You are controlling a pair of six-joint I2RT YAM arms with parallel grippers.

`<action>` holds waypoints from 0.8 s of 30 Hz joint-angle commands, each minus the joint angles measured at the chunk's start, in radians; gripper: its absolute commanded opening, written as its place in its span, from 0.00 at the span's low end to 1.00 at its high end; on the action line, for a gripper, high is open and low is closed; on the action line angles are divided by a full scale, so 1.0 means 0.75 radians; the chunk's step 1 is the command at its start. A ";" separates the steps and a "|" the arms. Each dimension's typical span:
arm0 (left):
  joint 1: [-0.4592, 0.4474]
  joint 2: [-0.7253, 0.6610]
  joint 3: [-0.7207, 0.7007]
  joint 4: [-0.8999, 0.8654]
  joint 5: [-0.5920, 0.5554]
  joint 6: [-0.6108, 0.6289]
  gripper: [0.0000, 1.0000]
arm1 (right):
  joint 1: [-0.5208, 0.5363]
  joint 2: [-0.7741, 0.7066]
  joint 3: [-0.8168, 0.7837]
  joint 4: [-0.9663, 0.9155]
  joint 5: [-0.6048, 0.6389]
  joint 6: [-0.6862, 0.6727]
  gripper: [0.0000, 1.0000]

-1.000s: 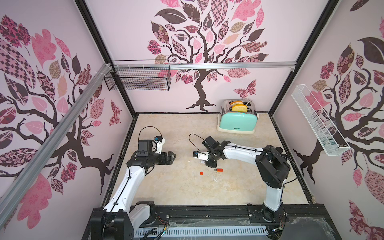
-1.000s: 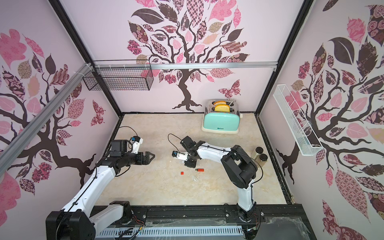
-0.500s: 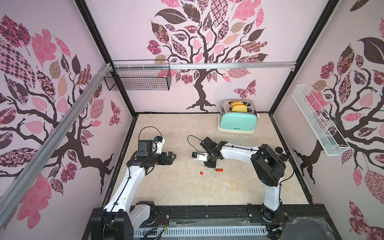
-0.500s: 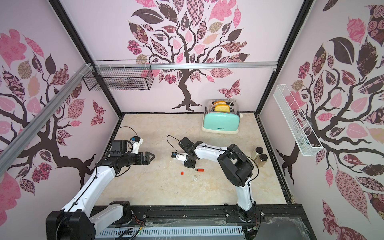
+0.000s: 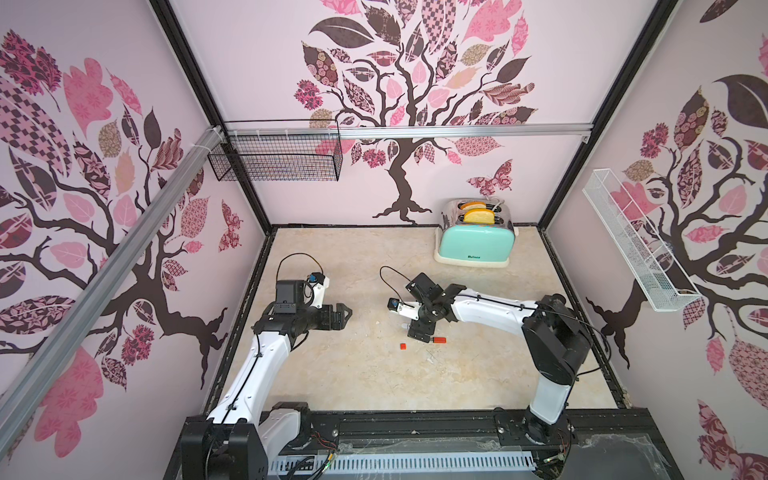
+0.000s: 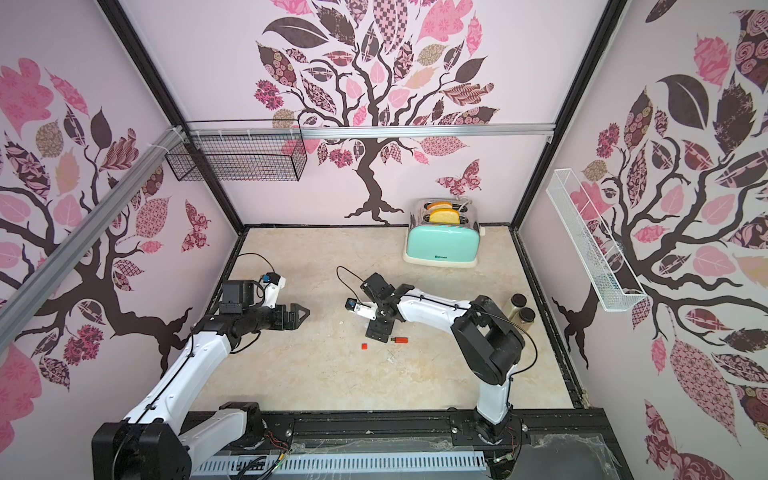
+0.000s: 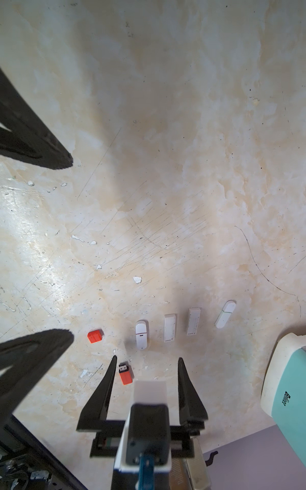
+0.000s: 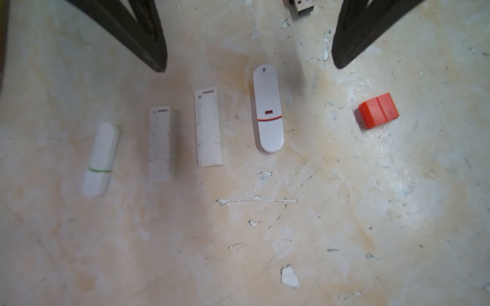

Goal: Close the usb drive cover
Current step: Place the USB drive at the center of the board.

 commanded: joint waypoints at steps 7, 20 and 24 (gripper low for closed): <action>0.008 0.005 0.020 -0.003 0.014 0.005 0.98 | -0.004 -0.181 -0.096 0.212 0.284 0.292 0.99; 0.009 0.020 0.025 0.000 0.024 0.004 0.98 | -0.002 -0.318 -0.169 0.097 0.447 0.643 0.99; 0.008 0.014 0.015 0.012 0.023 0.005 0.98 | -0.006 -0.249 -0.136 -0.004 0.314 0.678 0.99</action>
